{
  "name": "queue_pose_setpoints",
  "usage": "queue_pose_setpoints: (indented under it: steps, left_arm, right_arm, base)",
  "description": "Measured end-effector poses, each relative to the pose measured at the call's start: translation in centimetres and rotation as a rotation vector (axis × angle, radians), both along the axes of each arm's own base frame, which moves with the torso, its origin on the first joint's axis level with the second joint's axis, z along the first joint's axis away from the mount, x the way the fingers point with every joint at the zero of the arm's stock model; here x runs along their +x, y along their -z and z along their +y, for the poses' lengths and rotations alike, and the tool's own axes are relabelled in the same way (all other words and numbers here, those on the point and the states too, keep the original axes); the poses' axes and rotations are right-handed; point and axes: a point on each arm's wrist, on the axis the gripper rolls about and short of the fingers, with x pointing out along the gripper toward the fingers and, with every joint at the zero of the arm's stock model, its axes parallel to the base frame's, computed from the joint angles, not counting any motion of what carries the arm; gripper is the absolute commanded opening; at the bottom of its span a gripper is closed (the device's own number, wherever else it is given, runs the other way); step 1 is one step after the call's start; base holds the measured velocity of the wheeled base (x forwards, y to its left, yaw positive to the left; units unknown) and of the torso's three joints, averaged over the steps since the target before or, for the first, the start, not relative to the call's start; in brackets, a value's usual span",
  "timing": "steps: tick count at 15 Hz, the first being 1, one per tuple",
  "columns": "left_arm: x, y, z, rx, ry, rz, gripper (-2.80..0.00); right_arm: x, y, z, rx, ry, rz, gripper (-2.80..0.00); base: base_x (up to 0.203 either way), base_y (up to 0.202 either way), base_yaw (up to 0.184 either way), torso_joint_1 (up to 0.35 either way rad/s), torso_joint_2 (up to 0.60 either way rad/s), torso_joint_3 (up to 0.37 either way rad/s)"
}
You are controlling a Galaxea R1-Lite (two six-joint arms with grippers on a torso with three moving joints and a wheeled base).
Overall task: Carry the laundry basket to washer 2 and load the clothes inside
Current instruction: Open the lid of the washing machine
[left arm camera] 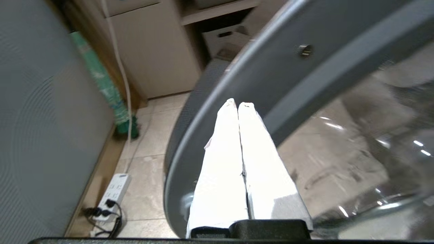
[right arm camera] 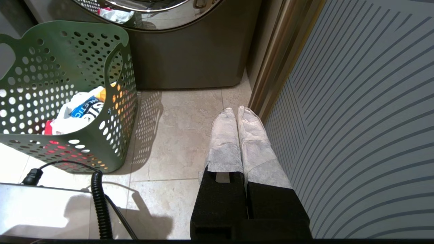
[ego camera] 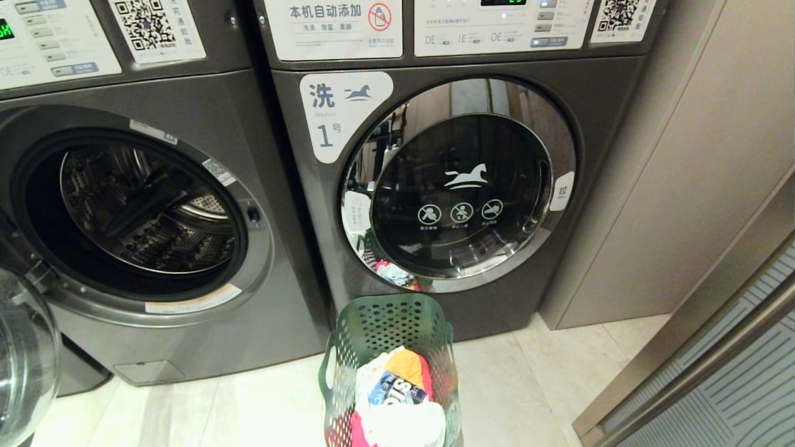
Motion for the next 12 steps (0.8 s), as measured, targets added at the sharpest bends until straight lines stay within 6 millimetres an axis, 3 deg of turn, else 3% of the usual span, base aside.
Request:
queue_pose_setpoints:
  steps: [4, 7, 9, 12]
  left_arm:
    - [-2.1, 1.3, 6.6, -0.013, -0.15, -0.003, -2.8]
    - [-3.4, 1.6, 10.9, -0.008, -0.171, -0.016, -2.8]
    - [-3.6, 1.7, 11.6, -0.016, -0.125, -0.021, -2.8]
    - [-3.5, 0.8, 8.6, -0.025, 0.058, -0.022, -2.8]
  right_arm:
    - [0.0, 0.0, 0.0, 0.0, 0.0, 0.0, -2.8]
    - [0.0, 0.0, 0.0, 0.0, 0.0, 0.0, -2.8]
    - [0.0, 0.0, 0.0, 0.0, 0.0, 0.0, -2.8]
    - [0.0, 0.0, 0.0, 0.0, -0.001, 0.0, -2.8]
  base:
    - [0.0, 0.0, 0.0, 0.0, 0.0, 0.0]
    - [0.0, 0.0, 0.0, 0.0, 0.0, 0.0]
    - [0.0, 0.0, 0.0, 0.0, 0.0, 0.0]
    - [0.0, 0.0, 0.0, 0.0, 0.0, 0.0]
